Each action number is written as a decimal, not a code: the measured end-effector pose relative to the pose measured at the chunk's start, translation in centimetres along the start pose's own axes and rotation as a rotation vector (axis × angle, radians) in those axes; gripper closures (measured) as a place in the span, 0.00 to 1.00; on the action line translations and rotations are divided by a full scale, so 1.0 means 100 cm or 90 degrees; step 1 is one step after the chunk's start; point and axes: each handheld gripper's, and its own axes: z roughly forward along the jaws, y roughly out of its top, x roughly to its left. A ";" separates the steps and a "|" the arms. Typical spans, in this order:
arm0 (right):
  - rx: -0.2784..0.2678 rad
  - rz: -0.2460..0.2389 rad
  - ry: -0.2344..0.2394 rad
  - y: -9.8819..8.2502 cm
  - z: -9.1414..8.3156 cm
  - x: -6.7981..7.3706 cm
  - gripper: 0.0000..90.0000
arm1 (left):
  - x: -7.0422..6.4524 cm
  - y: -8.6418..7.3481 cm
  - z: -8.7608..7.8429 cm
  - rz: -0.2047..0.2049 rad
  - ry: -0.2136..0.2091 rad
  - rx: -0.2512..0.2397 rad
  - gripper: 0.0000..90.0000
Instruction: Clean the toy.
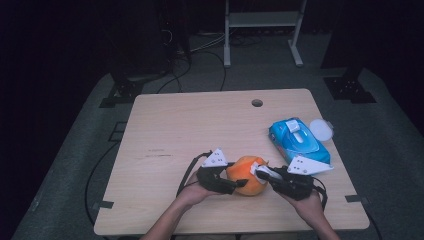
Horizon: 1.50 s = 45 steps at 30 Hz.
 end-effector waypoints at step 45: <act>0.038 -0.014 0.016 0.012 0.003 0.015 0.86 | -0.029 -0.002 0.019 0.139 0.044 -0.021 0.45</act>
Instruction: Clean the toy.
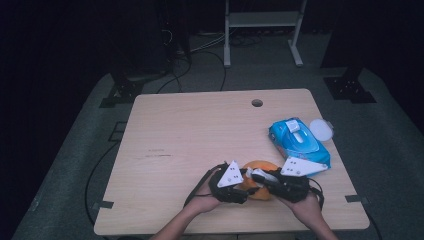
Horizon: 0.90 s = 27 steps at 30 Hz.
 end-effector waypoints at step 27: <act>0.061 0.031 -0.010 -0.026 -0.008 -0.032 0.86 | 0.007 -0.002 -0.003 -0.022 -0.056 0.017 0.29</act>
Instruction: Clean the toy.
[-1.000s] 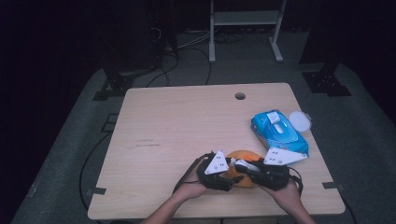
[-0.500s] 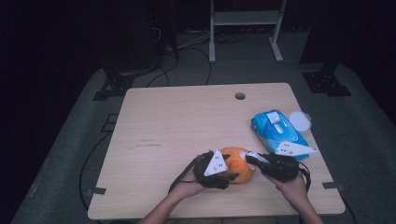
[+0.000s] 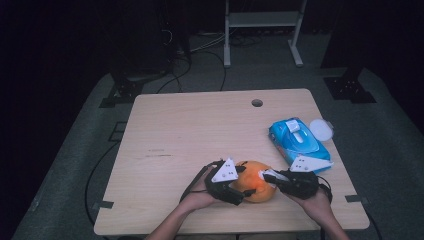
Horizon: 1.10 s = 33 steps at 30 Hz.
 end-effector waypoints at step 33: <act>-0.017 0.008 0.101 -0.038 -0.040 -0.010 0.85 | 0.019 0.021 0.038 0.036 -0.161 0.081 0.17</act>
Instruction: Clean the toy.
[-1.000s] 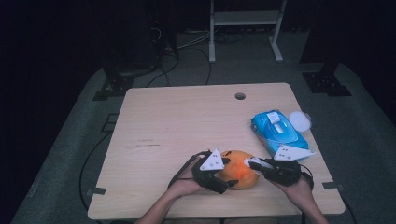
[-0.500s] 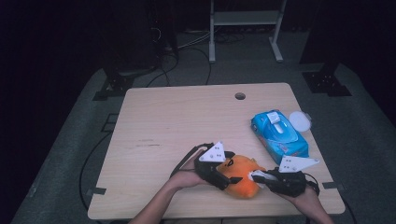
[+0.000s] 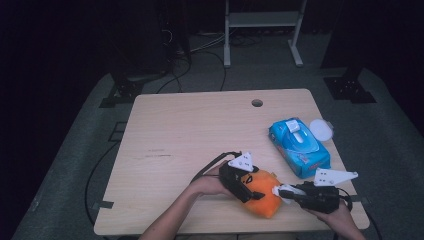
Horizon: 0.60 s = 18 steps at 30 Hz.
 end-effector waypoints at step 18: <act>0.071 0.027 -0.130 -0.019 -0.005 -0.030 0.83 | 0.008 -0.009 -0.036 -0.091 0.120 -0.048 0.52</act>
